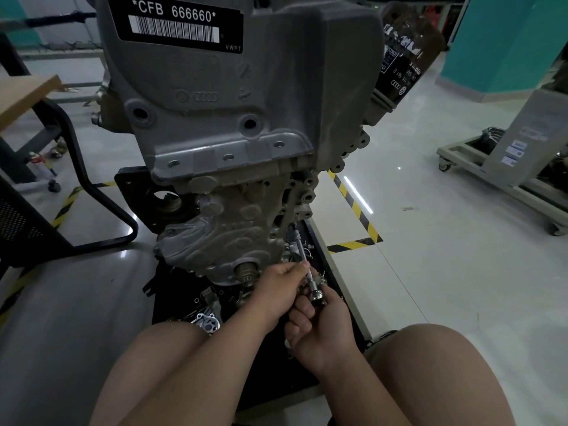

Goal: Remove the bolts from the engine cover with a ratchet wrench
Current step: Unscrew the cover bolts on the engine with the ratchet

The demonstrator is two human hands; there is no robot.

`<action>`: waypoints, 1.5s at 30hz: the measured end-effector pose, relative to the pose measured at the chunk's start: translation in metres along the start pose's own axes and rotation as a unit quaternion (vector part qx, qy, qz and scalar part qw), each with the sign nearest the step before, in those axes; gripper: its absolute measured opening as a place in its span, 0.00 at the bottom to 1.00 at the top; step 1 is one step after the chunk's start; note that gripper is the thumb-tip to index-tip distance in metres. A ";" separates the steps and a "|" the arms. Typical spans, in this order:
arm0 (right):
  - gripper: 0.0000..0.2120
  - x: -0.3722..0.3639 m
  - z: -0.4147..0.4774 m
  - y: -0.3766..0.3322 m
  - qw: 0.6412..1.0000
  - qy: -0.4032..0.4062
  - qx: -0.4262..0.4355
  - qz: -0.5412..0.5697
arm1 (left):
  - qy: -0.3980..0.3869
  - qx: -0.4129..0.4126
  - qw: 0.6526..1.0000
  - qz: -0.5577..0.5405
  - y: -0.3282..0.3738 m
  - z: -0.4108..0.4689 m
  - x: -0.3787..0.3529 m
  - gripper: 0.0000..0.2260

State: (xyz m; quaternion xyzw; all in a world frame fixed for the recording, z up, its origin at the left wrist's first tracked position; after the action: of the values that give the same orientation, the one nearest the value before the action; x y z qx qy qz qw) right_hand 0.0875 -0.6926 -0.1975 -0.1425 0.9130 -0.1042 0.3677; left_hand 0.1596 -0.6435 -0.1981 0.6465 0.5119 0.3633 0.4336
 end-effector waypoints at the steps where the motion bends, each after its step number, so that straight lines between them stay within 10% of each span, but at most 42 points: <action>1: 0.20 0.001 0.001 0.000 1.000 0.003 0.010 -0.013 | -0.001 0.004 1.000 -0.002 0.000 -0.001 0.000 0.13; 7: 0.20 0.009 0.005 -0.005 0.969 0.059 0.168 -0.170 | -0.042 0.051 0.998 -0.004 -0.003 -0.006 -0.002 0.14; 14: 0.08 0.008 -0.005 -0.013 0.820 0.102 0.400 -0.396 | -0.014 0.005 1.000 -0.024 0.003 -0.001 -0.001 0.13; 19: 0.19 0.005 -0.007 -0.006 0.736 0.096 0.427 -0.517 | 0.002 -0.002 1.000 -0.010 0.003 -0.002 0.002 0.14; 25: 0.09 0.008 0.004 -0.005 0.882 0.081 0.338 -0.319 | 0.017 0.007 1.000 -0.012 0.004 -0.003 0.005 0.13; 30: 0.19 0.010 0.012 0.001 0.975 0.064 0.156 -0.147 | -0.035 0.052 0.998 0.026 0.000 -0.007 0.001 0.13; 40: 0.20 0.001 0.006 0.009 0.999 -0.008 -0.034 0.010 | -0.024 -0.006 0.997 0.072 0.009 -0.004 0.008 0.14; 45: 0.26 0.006 0.001 0.009 0.996 0.039 -0.018 -0.082 | -0.004 -0.029 0.997 0.069 0.007 -0.003 0.008 0.13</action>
State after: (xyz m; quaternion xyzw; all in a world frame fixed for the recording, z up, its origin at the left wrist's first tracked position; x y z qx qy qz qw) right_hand 0.0826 -0.6859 -0.2045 -0.2193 0.9137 -0.1227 0.3194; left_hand 0.1614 -0.6361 -0.1902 0.6690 0.4537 0.4040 0.4282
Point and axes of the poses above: each hand's wrist, its own z-axis towards the middle knuckle, its own x-axis out of the back of the hand, y = z × x, the point moved 4 cm from there along z, towards the middle knuckle, and after that the axes turned 10 degrees about y, right-handed, at the moved point
